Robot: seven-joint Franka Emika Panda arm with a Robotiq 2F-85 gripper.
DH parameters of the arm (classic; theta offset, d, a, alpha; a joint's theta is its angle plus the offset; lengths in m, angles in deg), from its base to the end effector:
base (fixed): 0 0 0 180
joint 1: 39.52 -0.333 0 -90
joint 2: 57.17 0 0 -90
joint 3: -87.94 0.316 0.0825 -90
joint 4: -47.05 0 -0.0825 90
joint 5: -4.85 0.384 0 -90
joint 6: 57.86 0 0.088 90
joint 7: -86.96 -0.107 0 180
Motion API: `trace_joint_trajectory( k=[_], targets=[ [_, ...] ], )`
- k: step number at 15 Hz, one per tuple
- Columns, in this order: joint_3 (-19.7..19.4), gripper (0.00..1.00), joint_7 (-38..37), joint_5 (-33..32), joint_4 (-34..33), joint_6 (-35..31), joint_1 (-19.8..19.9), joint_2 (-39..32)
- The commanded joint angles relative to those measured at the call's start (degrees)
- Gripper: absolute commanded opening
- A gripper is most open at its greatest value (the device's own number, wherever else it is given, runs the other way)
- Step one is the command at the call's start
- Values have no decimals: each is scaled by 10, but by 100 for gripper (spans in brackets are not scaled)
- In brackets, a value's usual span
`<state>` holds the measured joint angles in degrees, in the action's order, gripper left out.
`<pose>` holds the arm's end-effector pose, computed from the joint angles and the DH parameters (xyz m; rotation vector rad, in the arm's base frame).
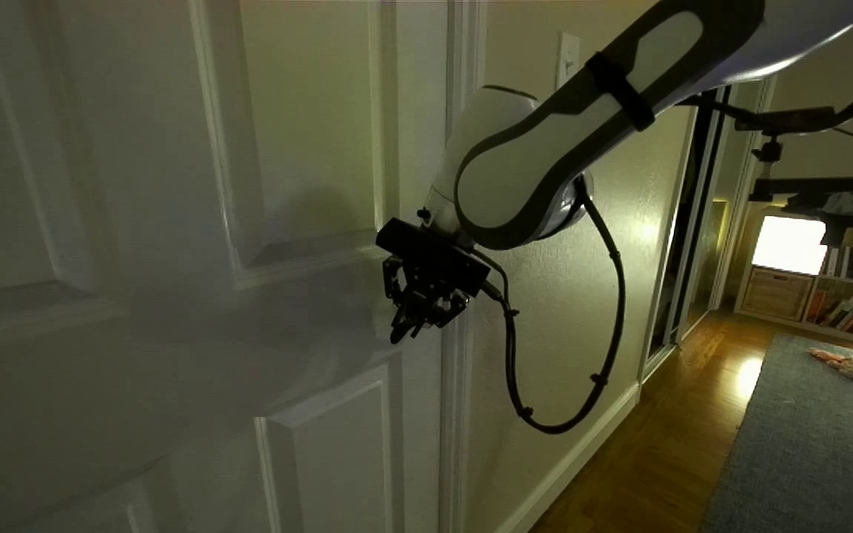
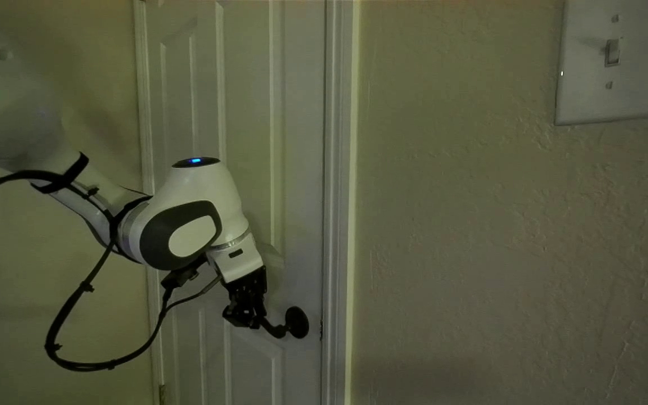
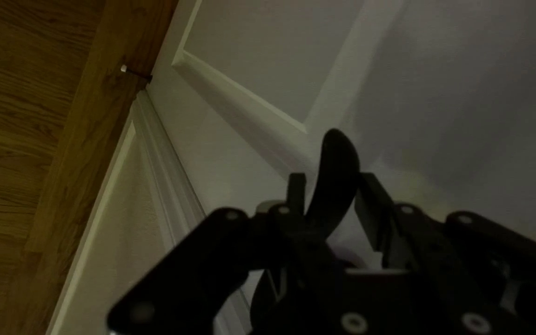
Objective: Open the door
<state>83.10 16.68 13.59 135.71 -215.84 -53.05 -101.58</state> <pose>0.7323 0.1181 0.2406 -2.3384 1.5429 -0.4508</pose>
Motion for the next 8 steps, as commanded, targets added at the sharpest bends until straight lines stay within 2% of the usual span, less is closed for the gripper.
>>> trace_joint_trajectory(
  k=[1, 5, 8],
  targets=[
    [-4, 12, -7, 1, -20, 18, 2, -44],
    [-12, 12, -7, 0, -19, 22, 4, -72],
    [-13, 12, -7, 3, 19, 15, 1, -52]
  ],
)
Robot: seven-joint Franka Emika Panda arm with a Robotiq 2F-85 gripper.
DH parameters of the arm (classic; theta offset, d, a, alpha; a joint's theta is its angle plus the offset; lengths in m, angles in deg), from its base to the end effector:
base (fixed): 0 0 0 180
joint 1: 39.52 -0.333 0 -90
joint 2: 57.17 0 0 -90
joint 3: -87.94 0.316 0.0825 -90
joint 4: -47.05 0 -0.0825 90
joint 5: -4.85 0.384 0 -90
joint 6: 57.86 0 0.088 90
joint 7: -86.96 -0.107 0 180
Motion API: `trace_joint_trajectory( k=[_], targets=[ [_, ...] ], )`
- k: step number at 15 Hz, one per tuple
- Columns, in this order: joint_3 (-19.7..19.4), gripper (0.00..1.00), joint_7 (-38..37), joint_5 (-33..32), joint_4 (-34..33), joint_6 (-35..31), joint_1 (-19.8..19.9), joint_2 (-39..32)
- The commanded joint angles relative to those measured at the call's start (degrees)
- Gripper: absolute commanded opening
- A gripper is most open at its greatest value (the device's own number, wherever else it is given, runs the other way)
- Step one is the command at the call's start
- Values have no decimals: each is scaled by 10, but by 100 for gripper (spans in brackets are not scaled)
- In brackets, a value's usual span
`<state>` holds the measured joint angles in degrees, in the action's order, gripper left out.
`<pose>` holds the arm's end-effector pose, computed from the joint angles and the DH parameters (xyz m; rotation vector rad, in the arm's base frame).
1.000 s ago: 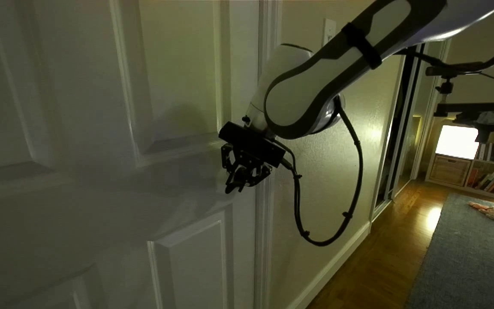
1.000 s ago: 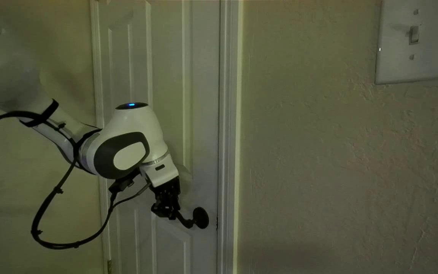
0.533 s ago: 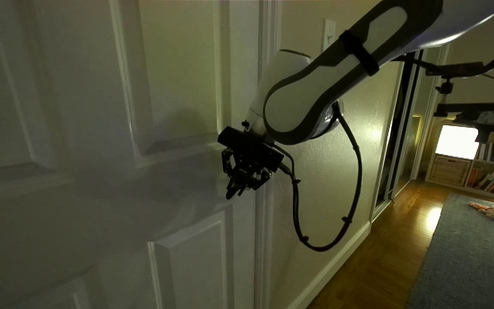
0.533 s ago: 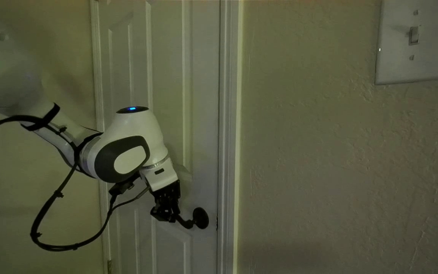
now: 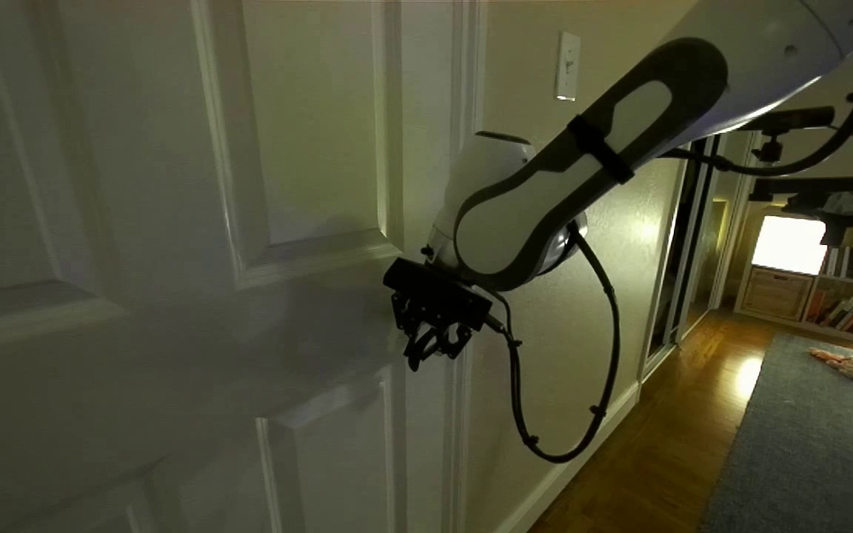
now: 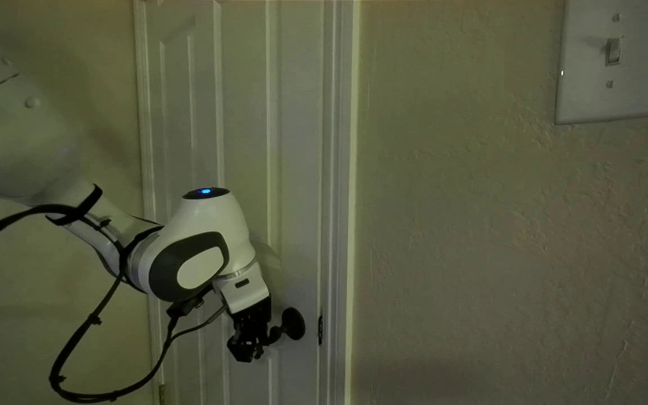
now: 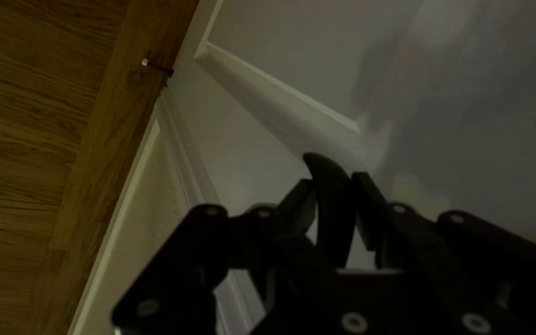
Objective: Open the door
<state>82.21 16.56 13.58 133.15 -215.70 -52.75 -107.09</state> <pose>0.7350 0.1060 0.1901 -2.3758 1.5862 -0.4211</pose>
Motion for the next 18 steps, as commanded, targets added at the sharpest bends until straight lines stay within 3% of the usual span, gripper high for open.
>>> trace_joint_trajectory(
  k=[1, 11, 18],
  targets=[
    [-1, 12, -3, 4, 61, 10, -2, 15],
    [126, 10, 169, 84, 261, -11, 65, 172],
    [186, 9, 266, 168, 408, 57, 80, 331]
  ],
)
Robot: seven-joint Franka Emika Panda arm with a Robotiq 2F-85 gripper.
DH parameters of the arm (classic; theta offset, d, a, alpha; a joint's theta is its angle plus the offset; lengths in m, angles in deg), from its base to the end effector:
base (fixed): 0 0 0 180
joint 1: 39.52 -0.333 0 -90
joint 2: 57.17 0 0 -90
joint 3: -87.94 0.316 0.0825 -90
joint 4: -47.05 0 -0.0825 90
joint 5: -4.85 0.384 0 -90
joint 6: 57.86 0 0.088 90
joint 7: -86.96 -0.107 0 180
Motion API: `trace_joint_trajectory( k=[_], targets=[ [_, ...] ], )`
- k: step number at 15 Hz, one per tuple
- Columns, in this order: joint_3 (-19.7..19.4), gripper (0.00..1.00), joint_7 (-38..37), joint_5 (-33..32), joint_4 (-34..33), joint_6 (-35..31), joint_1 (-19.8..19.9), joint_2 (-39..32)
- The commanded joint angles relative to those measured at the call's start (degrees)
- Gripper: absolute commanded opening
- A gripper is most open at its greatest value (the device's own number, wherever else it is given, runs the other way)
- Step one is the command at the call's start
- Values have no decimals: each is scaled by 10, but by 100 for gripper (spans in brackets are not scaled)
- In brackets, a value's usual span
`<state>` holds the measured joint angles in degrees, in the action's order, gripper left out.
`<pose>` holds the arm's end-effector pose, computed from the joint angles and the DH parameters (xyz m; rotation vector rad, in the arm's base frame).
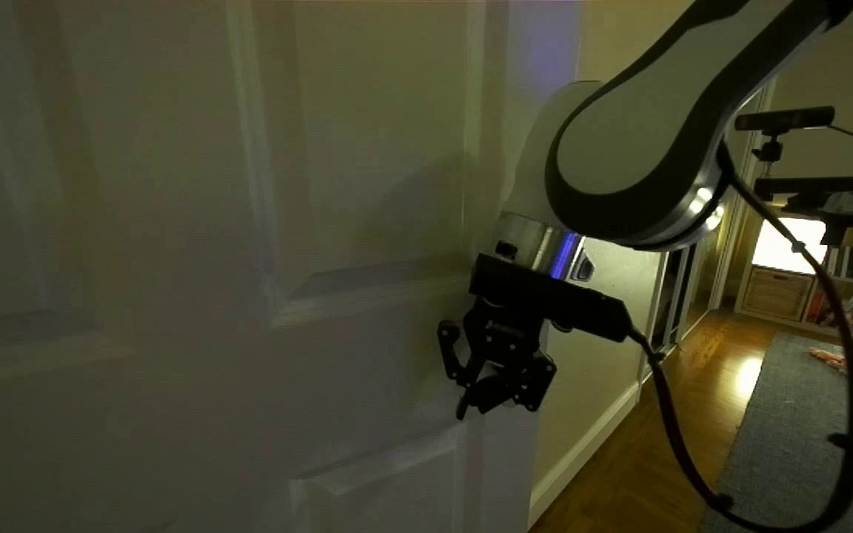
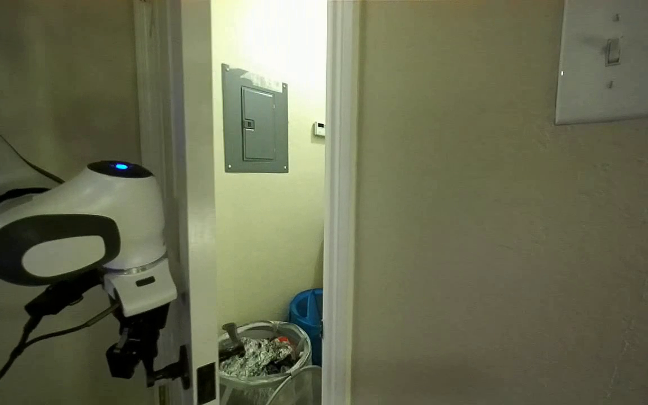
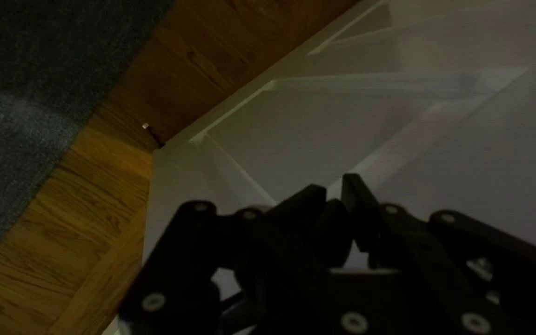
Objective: Open the door
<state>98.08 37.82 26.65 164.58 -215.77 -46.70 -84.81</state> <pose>0.5919 0.1651 0.2230 -2.5130 1.2492 -0.0517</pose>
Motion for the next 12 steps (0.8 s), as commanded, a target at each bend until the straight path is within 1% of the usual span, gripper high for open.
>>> trace_joint_trajectory(
  k=[1, 2, 3, 4, 5, 7, 8, 12],
  targets=[
    [32, 8, 67, 49, 107, 71, 18, 125],
    [42, 11, 84, 65, 118, 91, 21, 143],
    [43, 41, 93, 67, 129, 110, 14, 162],
    [43, 38, 110, 68, 135, 147, 12, 187],
    [38, 38, 119, 67, 140, 177, 7, 208],
    [28, 49, 138, 62, 144, 234, 1, 248],
    [22, 56, 147, 54, 145, 262, -1, 266],
    [6, 82, 176, 7, 142, 370, -3, 319]
  ],
)
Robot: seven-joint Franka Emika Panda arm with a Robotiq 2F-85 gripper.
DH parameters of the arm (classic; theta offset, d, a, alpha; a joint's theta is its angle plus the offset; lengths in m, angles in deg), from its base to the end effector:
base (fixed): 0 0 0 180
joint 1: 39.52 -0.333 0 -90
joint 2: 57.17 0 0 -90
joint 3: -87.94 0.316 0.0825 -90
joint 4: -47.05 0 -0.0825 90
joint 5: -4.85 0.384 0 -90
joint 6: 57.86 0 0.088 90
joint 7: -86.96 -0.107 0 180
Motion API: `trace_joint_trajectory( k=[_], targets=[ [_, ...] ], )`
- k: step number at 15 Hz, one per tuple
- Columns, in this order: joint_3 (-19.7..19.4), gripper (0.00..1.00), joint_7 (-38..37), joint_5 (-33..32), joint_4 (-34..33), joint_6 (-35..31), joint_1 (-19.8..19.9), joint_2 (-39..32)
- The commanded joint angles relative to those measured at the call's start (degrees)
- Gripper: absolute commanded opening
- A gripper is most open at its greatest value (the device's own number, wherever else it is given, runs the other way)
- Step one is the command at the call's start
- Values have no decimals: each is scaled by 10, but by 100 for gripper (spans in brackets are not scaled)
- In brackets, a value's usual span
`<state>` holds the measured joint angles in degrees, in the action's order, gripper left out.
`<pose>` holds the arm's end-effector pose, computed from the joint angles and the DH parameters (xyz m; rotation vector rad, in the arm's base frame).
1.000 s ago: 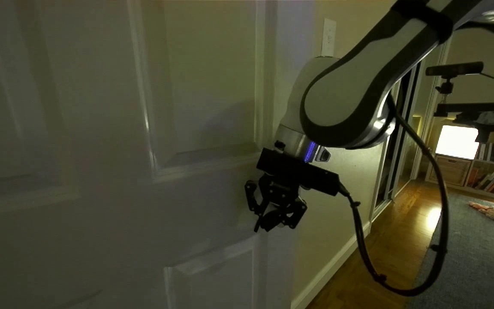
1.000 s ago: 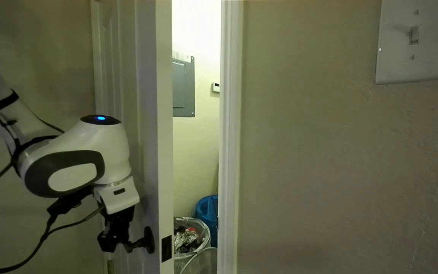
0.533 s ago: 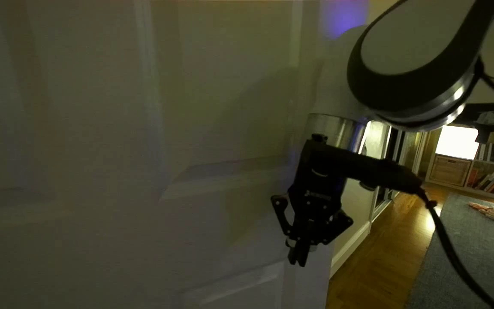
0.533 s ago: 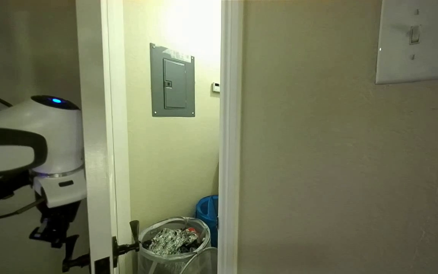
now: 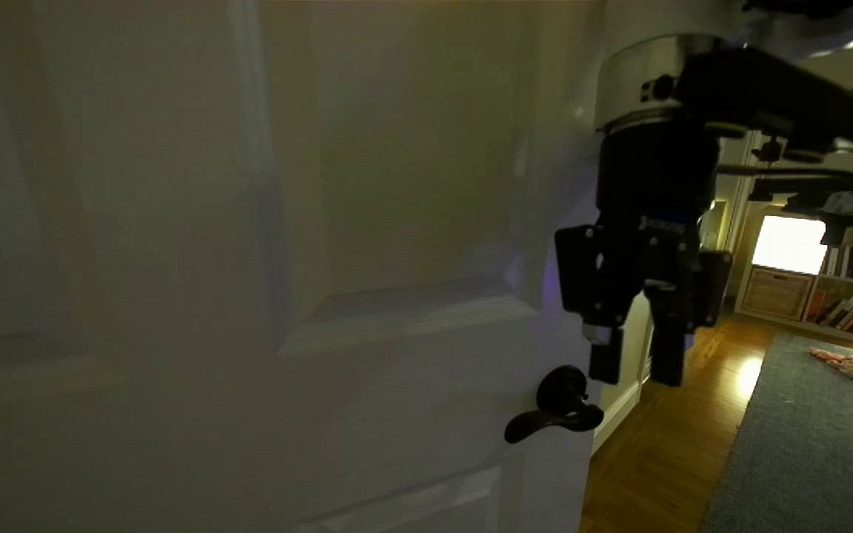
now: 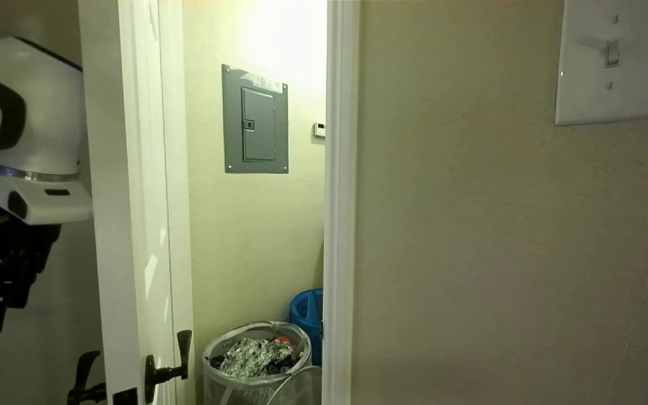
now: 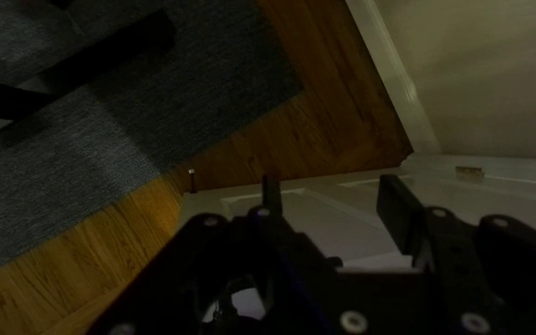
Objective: Open the door
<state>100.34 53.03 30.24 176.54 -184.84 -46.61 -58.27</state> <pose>0.4827 0.1855 0.3505 -2.7422 0.7478 0.3044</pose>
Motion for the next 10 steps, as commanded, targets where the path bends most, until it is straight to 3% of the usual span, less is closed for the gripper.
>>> trace_joint_trajectory(
  k=[1, 2, 4, 10],
  targets=[
    [-19, 88, 28, -40, 23, 78, -4, 65],
    [-21, 95, 30, -51, 24, 86, -3, 74],
    [-22, 100, 33, -65, 26, 96, -2, 86],
    [-20, 100, 23, -70, 8, 88, -3, 71]
  ],
)
